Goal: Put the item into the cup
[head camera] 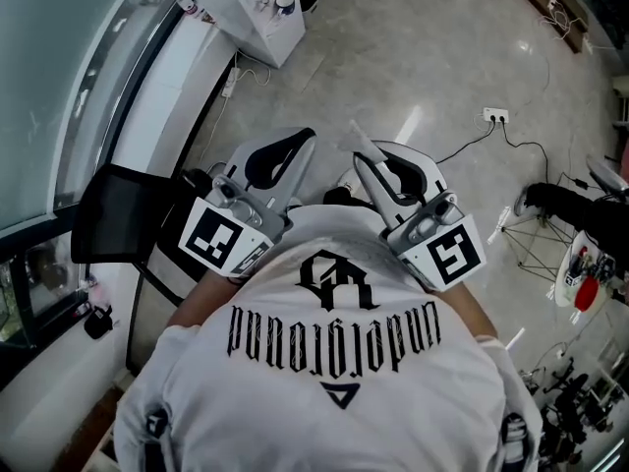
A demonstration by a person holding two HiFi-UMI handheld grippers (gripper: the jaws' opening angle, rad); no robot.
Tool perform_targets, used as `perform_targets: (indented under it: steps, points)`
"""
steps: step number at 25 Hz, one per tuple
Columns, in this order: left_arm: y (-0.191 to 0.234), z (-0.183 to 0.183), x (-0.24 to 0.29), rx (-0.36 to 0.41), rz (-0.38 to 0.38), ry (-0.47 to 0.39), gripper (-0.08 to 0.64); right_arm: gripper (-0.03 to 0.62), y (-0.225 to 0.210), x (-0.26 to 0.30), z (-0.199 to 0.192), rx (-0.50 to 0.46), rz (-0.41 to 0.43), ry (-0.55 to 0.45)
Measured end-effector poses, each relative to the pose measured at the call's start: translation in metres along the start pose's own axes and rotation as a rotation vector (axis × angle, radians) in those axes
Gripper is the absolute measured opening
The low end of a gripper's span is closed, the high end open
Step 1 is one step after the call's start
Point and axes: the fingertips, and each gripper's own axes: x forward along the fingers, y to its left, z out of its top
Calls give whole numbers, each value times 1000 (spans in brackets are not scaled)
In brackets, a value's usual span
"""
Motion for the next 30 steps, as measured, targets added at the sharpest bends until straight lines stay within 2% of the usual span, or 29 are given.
perform_targets:
  steps: [6,11,16,23,30]
  points:
    - [-21,-2,58,-5,-32,14,15,54,-50,-25,0,13,2,4]
    - [-10,-1,74,-3,-12,20,15,54,-72,-22,-2,24,-3,2]
    - [-4,-2,87,-6,-31,16,15,54,-85,-16,0,2,-6,16]
    - [21,1,101,-23,-45,3,15,54,-104,4,3,-11,-23,34]
    - [70,7,108,-38,-37,2,15,54,-124,49,6,-2,-26,43]
